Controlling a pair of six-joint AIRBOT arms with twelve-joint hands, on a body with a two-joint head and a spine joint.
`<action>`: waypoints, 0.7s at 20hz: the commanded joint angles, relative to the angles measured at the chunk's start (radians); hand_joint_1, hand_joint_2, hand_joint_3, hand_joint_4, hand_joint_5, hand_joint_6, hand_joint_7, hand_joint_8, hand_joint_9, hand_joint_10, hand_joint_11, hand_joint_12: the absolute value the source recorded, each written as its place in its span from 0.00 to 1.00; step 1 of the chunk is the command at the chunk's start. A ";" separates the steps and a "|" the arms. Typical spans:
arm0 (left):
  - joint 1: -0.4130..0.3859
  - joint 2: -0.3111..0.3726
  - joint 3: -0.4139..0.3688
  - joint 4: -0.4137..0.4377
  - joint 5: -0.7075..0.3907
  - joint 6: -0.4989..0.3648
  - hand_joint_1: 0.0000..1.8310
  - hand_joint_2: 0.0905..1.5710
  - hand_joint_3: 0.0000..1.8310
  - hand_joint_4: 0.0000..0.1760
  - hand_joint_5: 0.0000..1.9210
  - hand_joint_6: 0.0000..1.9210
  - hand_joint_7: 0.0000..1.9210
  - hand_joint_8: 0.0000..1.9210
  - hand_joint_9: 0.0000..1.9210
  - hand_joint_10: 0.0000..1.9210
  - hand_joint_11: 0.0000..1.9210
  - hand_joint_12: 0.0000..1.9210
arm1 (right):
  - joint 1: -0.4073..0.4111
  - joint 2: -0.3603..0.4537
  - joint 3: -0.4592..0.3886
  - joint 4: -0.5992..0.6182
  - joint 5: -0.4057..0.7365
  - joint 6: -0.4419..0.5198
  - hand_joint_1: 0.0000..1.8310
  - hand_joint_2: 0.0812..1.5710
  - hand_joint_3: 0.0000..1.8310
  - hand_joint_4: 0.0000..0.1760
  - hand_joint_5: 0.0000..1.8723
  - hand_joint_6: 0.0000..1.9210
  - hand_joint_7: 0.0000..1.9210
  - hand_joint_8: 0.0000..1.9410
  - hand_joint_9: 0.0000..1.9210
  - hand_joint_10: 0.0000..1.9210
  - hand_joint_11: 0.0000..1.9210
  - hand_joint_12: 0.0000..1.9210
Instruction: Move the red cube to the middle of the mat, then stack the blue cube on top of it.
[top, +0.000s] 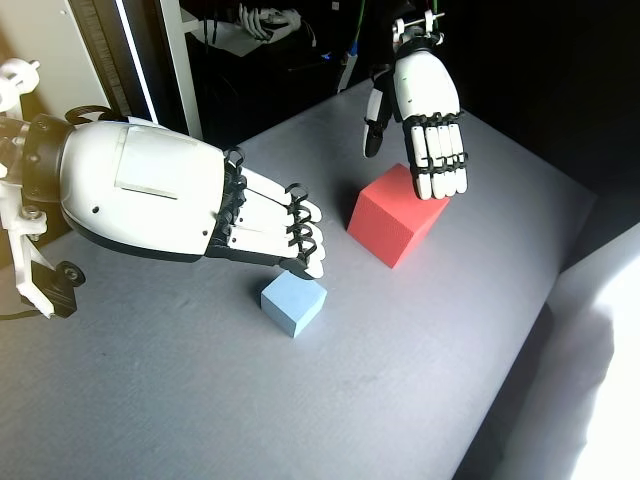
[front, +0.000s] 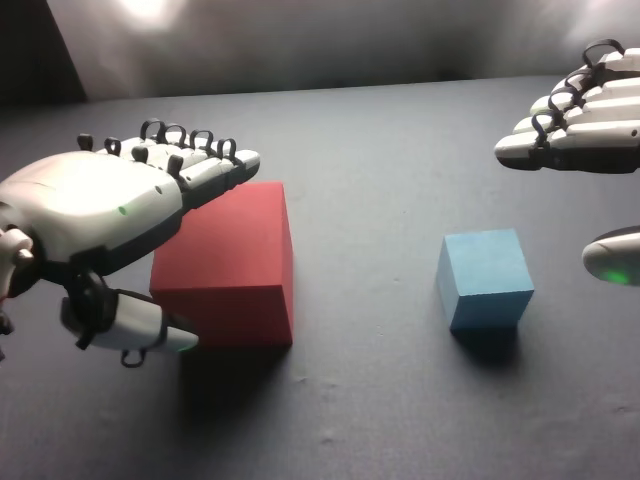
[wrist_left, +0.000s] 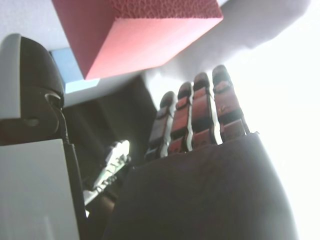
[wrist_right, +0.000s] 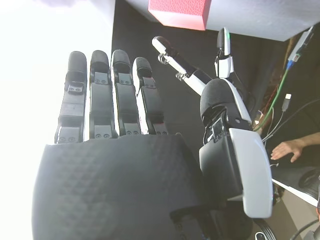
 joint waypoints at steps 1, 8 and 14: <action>-0.011 0.003 0.005 0.007 -0.098 0.016 0.60 0.59 0.02 0.00 0.00 0.00 0.00 0.00 0.00 0.00 0.00 0.00 | 0.013 0.010 -0.001 0.034 0.089 0.005 0.00 0.84 0.00 0.00 0.13 0.00 0.14 0.00 0.13 0.00 0.00 0.30; -0.028 -0.053 0.054 -0.080 -0.084 0.112 0.59 0.59 0.01 0.00 0.00 0.00 0.00 0.00 0.00 0.00 0.00 0.00 | 0.013 0.010 -0.001 0.034 0.089 0.005 0.00 0.84 0.00 0.00 0.13 0.00 0.15 0.00 0.13 0.00 0.00 0.30; -0.037 -0.097 0.089 -0.137 -0.061 0.185 0.59 0.61 0.01 0.00 0.00 0.00 0.00 0.00 0.00 0.00 0.00 0.00 | 0.013 0.010 -0.001 0.034 0.089 0.005 0.00 0.84 0.00 0.00 0.15 0.00 0.16 0.00 0.15 0.01 0.00 0.37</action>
